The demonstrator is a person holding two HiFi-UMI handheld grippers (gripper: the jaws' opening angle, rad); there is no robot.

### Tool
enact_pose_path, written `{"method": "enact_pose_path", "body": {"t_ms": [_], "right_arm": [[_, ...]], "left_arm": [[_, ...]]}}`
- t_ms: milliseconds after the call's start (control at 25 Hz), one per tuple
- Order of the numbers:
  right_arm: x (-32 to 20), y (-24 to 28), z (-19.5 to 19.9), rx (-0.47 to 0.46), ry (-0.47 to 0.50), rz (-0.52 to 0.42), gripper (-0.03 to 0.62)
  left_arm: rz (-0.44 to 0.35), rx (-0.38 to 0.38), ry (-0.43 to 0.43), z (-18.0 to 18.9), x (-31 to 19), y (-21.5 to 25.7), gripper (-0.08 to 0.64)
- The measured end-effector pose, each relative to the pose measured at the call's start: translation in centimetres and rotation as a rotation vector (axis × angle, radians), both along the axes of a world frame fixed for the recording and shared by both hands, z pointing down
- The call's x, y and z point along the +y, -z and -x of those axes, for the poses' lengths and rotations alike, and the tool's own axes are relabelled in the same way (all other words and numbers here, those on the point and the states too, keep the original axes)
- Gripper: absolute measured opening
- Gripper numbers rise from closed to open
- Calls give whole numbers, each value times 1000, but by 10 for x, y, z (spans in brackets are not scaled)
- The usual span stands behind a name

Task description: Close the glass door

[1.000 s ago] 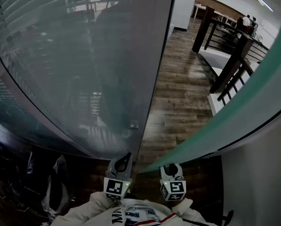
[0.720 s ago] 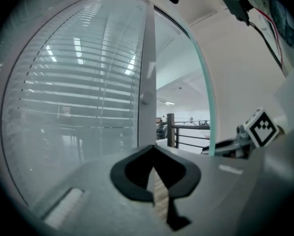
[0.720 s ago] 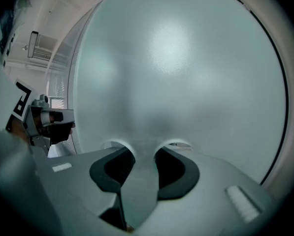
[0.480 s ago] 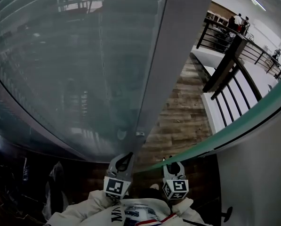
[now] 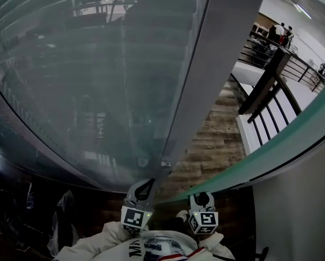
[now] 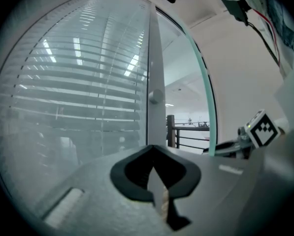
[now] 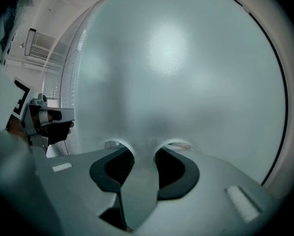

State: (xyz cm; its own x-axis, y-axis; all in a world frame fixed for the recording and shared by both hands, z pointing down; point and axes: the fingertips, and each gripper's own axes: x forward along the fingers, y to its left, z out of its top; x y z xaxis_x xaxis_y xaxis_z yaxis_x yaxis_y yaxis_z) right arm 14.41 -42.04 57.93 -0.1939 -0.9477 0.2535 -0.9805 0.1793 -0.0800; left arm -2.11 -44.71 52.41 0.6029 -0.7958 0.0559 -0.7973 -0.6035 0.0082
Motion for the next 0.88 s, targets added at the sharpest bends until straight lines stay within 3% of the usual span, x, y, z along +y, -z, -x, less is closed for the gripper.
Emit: {"method": "enact_pose_path", "body": {"t_ms": [880], "right_arm": [[-35,-3,5,-8,-8,-16,126]], "left_arm": [[4,-15,2,0,-9,0,3]]}}
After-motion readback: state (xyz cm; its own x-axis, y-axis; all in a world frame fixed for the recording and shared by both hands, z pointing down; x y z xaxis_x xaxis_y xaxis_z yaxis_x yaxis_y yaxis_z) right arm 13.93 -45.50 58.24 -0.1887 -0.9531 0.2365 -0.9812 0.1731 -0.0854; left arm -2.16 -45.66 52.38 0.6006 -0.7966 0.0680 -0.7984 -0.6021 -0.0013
